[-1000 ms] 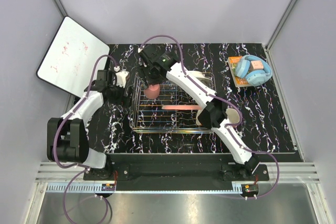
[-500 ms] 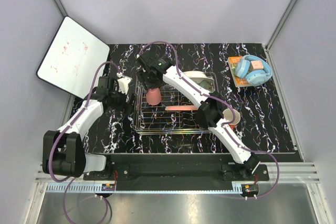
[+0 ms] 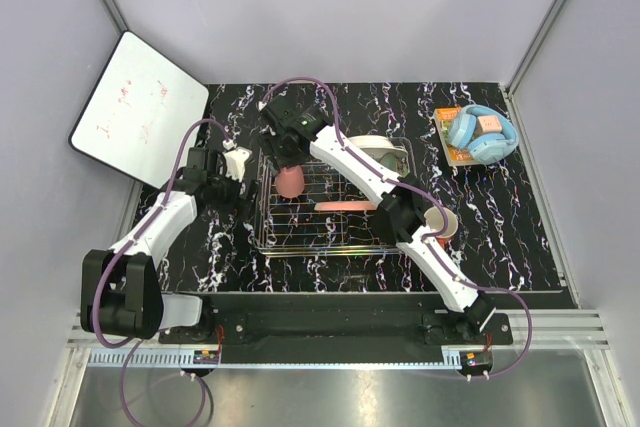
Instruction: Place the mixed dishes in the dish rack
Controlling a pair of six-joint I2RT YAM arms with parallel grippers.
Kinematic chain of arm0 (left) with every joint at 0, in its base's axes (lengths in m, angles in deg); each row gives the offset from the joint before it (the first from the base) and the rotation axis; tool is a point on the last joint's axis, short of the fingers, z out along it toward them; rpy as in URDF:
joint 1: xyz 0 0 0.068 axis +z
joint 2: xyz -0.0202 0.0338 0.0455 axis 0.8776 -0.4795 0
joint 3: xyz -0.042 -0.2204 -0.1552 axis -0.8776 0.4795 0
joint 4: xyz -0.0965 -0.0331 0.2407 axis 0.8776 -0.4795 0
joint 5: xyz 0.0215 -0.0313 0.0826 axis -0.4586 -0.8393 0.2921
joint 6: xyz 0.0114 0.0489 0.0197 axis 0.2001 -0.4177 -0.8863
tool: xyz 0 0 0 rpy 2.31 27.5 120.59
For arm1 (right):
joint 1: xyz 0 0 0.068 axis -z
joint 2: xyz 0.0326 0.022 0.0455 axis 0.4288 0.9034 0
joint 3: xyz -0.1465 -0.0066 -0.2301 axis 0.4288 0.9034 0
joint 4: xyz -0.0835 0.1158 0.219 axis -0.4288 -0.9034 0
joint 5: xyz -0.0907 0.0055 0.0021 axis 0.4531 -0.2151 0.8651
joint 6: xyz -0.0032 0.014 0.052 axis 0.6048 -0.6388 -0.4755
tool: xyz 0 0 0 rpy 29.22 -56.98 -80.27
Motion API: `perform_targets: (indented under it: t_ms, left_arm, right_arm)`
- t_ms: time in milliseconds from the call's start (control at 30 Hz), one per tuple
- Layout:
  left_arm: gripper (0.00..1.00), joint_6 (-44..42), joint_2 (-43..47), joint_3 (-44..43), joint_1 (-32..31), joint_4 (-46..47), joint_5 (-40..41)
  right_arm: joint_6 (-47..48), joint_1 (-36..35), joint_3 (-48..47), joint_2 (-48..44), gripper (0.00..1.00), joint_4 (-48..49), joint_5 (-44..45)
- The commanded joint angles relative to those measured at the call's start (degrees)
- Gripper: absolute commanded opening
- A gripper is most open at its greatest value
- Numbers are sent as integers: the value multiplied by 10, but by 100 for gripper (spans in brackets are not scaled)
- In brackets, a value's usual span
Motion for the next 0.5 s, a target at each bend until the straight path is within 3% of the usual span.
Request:
perform_targets:
  t_ms: [0,333,467]
  left_arm:
    - [99,-7,-3,1,-13,-4,-41]
    - [99,-6,1,-2,-13,-2,-33]
    - [99,-8,-6,-3,-13,-2,-26]
  right_arm:
    - [10,-3,0,-7,0,28,13]
    - [10,-3,5,1,0,43,27]
    - [13,-2,16,-5,28,44,25]
